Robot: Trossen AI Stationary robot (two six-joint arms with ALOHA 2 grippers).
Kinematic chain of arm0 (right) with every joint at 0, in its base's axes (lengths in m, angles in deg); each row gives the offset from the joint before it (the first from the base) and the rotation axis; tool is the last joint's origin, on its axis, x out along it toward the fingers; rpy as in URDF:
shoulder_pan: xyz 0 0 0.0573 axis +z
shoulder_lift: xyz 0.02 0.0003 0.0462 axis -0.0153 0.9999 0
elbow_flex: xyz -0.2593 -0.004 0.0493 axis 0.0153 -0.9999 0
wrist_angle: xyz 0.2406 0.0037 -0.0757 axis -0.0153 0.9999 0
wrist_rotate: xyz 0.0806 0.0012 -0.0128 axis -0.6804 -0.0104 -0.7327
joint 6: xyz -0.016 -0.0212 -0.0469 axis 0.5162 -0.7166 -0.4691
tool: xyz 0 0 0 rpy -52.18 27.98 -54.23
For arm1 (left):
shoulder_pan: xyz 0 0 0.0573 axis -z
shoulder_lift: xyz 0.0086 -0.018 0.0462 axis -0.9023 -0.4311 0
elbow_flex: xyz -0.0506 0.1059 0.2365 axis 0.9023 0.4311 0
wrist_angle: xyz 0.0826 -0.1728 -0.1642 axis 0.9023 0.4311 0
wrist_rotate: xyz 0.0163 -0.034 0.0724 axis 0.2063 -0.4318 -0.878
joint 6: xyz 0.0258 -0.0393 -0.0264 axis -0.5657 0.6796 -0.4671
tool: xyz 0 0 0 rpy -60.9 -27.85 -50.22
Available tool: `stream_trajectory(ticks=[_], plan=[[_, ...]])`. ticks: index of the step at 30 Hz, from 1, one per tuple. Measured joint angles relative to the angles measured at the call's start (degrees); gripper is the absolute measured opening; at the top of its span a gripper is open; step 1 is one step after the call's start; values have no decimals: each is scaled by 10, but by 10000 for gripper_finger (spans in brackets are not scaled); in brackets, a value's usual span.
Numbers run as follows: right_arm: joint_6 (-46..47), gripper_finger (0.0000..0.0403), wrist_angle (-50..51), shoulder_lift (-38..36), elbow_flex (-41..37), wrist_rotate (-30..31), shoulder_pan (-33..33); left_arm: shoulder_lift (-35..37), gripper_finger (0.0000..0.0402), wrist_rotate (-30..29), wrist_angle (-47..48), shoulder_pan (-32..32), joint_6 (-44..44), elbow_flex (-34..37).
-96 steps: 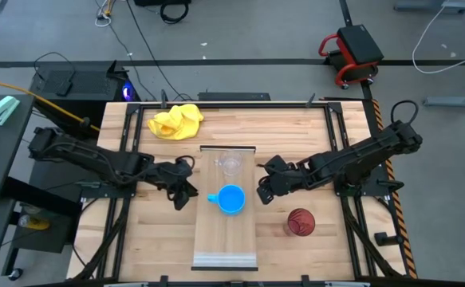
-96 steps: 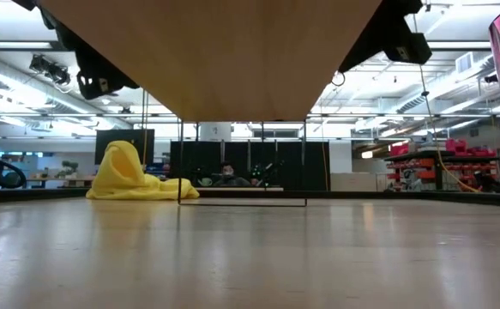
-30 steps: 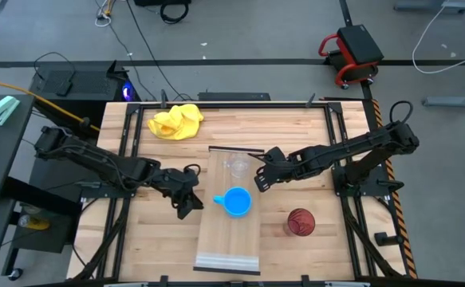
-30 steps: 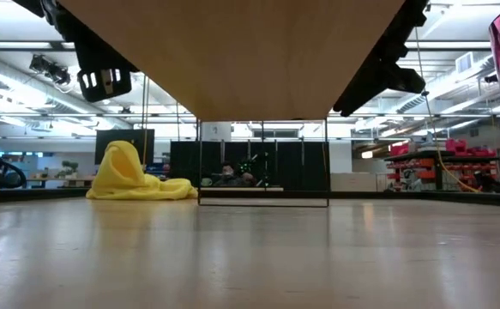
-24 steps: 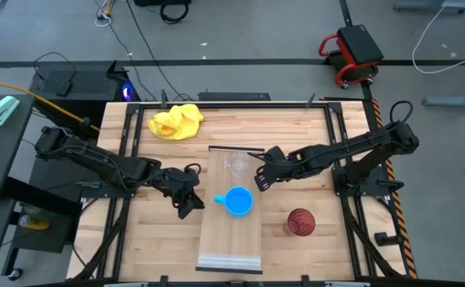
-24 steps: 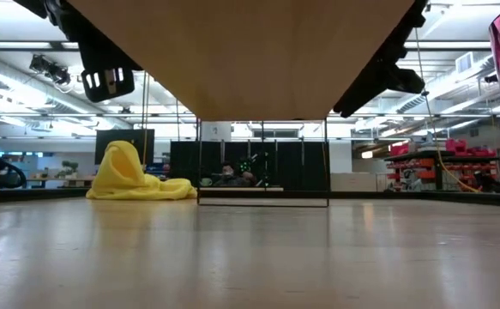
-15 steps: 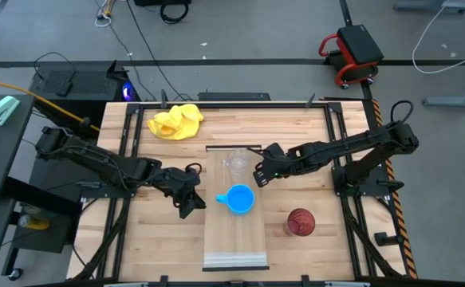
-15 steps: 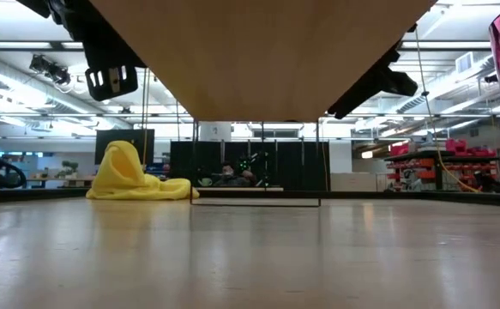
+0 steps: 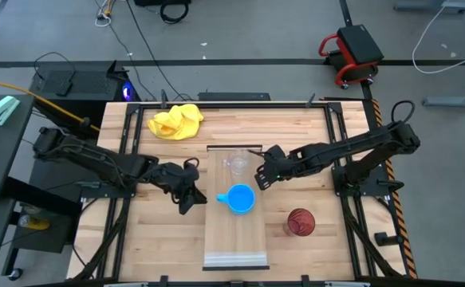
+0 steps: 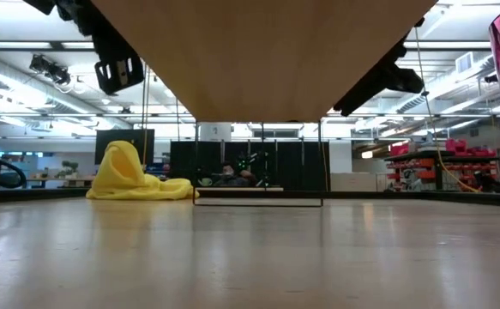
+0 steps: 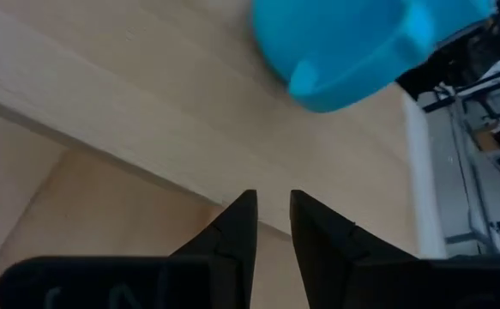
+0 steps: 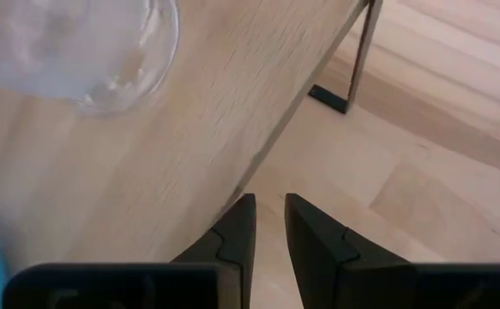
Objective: Stack small to large cups/mugs on shelf
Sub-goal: Move the shelf to the center of the table, then put the red cup on the shelf
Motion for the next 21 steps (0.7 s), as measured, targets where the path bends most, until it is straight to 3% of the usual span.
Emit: stream_trajectory(ticks=[6,14,21], plan=[[10,73,19,-46,6,0,0,53,80,-13,24,-6,-9,0],[27,73,29,-153,6,-11,25,135,80,-93,217,-6,-13,0],[140,71,36,-281,25,-36,97,163,80,-109,298,-6,-7,0]])
